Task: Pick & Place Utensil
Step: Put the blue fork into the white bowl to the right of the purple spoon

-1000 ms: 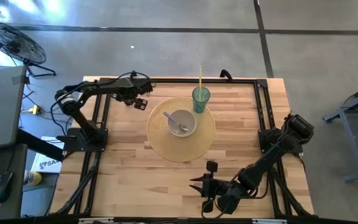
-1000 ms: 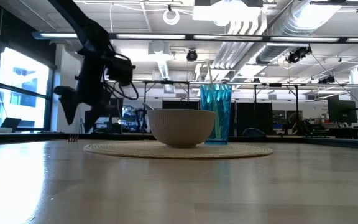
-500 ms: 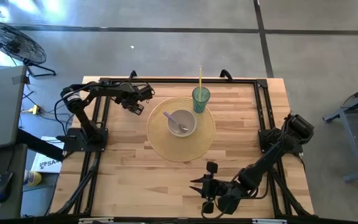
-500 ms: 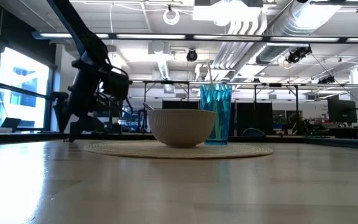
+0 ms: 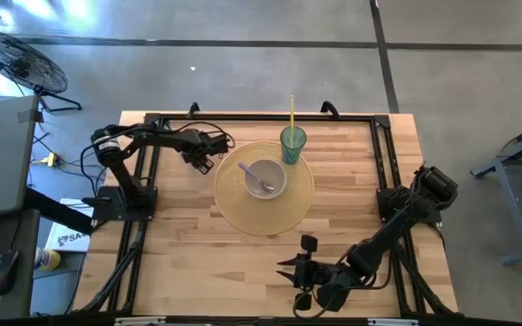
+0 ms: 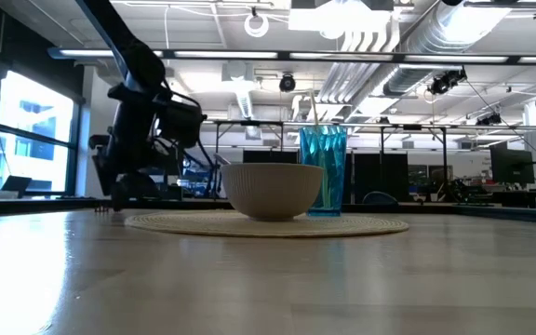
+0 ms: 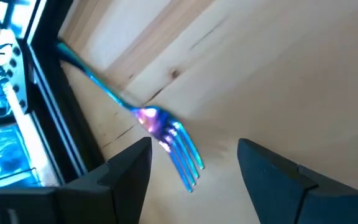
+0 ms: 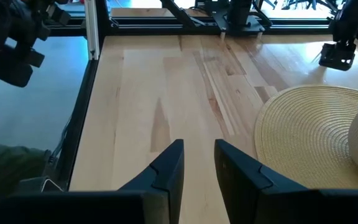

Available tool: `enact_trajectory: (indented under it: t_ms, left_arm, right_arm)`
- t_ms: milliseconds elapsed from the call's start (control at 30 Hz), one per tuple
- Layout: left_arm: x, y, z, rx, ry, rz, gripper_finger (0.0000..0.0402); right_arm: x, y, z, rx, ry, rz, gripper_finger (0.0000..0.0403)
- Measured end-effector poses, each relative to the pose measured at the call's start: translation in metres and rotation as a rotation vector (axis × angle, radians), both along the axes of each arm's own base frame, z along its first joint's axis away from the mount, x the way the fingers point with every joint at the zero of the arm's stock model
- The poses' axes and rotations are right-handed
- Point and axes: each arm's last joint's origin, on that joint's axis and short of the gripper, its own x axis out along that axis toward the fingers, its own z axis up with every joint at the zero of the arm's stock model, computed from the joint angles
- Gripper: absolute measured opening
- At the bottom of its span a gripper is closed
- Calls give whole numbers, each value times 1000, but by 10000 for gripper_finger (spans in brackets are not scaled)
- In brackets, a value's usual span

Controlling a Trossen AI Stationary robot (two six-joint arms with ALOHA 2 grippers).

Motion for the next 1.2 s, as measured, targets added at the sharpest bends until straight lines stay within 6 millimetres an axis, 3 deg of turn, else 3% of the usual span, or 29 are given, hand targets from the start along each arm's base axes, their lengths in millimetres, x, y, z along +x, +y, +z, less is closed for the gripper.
enact_trajectory:
  t_ms: [533, 900, 1200]
  left_arm:
    - [-2, 0, -13, -9, 133, -21, 222]
    - [-2, 1, -15, -11, 161, -66, 105]
    - [0, 3, -15, -4, 149, -89, 32]
  right_arm:
    - [0, 0, 0, 2, -1, -1, 83]
    - [0, 0, 0, 2, -1, -1, 83]
    - [0, 0, 0, 3, -1, -1, 83]
